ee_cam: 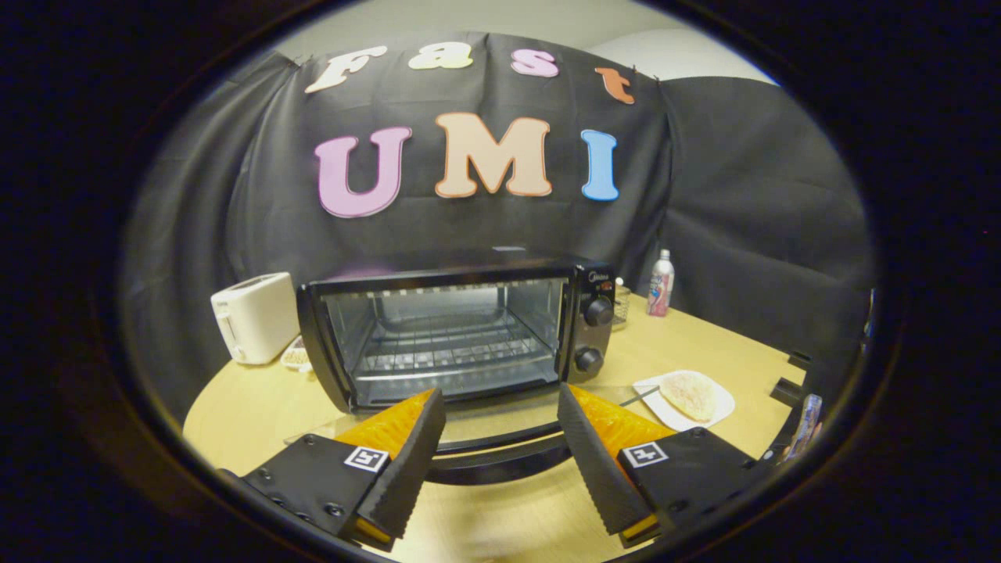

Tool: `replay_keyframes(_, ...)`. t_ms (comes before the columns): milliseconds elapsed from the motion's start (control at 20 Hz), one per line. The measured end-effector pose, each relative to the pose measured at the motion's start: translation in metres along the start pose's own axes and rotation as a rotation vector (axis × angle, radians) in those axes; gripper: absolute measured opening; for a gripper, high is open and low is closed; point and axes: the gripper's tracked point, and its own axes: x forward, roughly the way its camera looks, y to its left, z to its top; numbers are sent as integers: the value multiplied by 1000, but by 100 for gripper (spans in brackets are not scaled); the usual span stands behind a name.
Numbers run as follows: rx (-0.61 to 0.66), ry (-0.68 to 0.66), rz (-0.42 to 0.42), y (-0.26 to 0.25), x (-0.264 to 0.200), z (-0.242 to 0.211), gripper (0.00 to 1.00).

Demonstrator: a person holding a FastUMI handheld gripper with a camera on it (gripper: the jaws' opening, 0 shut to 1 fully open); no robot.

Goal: Open the toaster oven, put the food inside, and close the toaster oven door.

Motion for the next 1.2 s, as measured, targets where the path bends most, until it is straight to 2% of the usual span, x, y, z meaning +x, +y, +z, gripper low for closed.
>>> replay_keyframes(200, -35, 102, -26, -5, 1, -35, 93)
replay_keyframes(600, 10, 178, -16, -1, 15, -67, 93)
replay_keyframes(900, 9, 190, 18, 0, 25, -59, 92)
replay_keyframes(1100, -60, 162, -82, -54, 25, -43, 91)
replay_keyframes(1200, -55, 152, -142, -89, 29, -34, 91)
